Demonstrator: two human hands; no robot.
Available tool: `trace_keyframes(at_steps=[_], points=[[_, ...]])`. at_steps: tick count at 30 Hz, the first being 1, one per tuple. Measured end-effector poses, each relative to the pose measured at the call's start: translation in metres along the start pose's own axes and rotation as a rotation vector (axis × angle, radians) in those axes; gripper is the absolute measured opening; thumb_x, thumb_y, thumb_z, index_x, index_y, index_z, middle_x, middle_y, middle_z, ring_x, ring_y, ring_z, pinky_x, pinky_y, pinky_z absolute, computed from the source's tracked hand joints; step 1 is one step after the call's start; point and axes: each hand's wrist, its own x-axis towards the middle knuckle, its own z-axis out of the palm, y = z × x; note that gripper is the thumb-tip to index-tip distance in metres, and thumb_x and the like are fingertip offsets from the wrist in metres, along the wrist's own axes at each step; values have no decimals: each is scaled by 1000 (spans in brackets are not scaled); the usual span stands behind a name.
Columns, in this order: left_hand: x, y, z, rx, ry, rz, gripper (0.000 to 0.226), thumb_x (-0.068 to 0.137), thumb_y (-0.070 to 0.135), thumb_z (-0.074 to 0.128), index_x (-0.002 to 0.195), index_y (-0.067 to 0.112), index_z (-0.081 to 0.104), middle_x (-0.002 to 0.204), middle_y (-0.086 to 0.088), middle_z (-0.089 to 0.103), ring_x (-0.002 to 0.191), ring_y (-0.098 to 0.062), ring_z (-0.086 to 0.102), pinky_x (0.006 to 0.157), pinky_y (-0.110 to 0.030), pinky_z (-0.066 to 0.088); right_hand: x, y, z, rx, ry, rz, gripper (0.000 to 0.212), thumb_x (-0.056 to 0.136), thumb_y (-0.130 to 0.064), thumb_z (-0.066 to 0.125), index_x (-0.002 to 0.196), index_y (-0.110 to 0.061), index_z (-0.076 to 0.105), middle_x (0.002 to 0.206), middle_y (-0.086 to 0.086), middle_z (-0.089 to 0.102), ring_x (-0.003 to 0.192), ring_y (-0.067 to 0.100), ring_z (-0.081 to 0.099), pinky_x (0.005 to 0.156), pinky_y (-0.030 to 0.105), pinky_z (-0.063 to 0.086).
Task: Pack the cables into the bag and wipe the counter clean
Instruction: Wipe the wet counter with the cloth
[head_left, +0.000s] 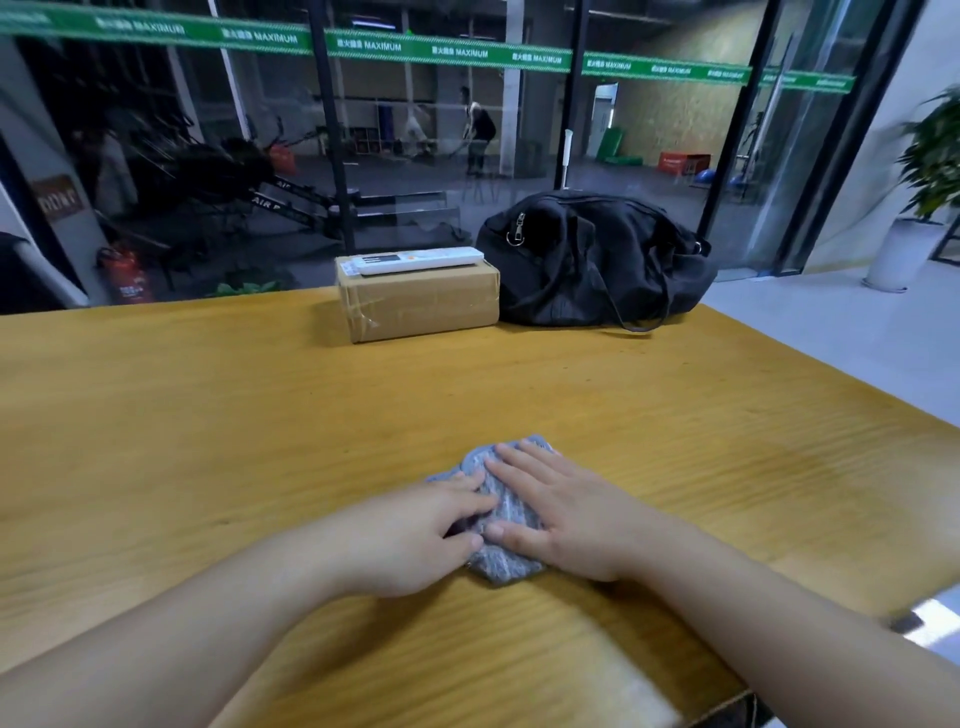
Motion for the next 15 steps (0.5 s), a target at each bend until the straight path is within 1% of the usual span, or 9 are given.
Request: trace_keyframes(at_steps=[3, 6, 8, 10, 12, 13, 14, 15], points=[[-1, 9, 12, -8, 1, 16, 51, 98, 29, 42, 147, 26, 30, 159, 8, 8, 144, 0, 7, 108, -10, 5, -20, 5, 2, 16, 10, 20, 102, 63, -81, 8, 152, -31, 5, 159, -15, -4, 145, 1, -12, 116, 22, -8], [-2, 25, 21, -10, 33, 66, 50, 98, 29, 44, 146, 26, 33, 159, 7, 11, 145, -1, 9, 107, -8, 5, -38, 11, 2, 14, 41, 32, 98, 66, -79, 8, 152, -32, 8, 159, -16, 0, 142, -3, -11, 115, 20, -8], [-1, 34, 25, -22, 26, 103, 48, 97, 27, 46, 144, 28, 37, 159, 5, 15, 145, -3, 12, 108, -9, 7, -49, 16, 1, 21, 54, 51, 82, 80, -72, 16, 151, -32, 10, 159, -17, 1, 137, -9, -11, 112, 16, -9], [0, 44, 29, -43, 8, 128, 45, 97, 22, 46, 142, 23, 42, 157, 4, 24, 143, -5, 18, 103, -7, 12, -60, 21, -2, 61, 55, 76, 62, 95, -56, 25, 151, -31, 15, 159, -17, 4, 135, -11, -9, 110, 13, -9], [1, 55, 32, -68, 10, 155, 45, 96, 15, 45, 141, 20, 43, 154, 3, 29, 141, -5, 22, 96, -2, 13, -70, 27, -5, 63, 68, 109, 56, 98, -48, 31, 150, -30, 20, 159, -16, 8, 141, -7, -3, 111, 13, -5], [2, 60, 33, -71, 11, 165, 47, 95, 12, 44, 141, 20, 43, 154, 4, 30, 140, -4, 23, 95, -1, 12, -73, 29, -7, 48, 73, 138, 55, 98, -45, 35, 149, -29, 23, 159, -15, 11, 144, -3, 2, 112, 15, -1], [3, 65, 34, -71, 6, 172, 48, 94, 9, 42, 141, 20, 44, 153, 6, 32, 139, -5, 26, 97, -1, 14, -74, 31, -9, 26, 84, 172, 54, 97, -41, 38, 148, -27, 26, 158, -13, 16, 145, 1, 8, 114, 18, 3], [3, 69, 34, -79, -20, 168, 50, 91, 6, 41, 139, 20, 47, 151, 7, 35, 137, -7, 32, 101, -5, 19, -72, 32, -10, -11, 102, 207, 54, 95, -37, 40, 146, -25, 31, 156, -12, 23, 144, 6, 14, 116, 22, 10]])
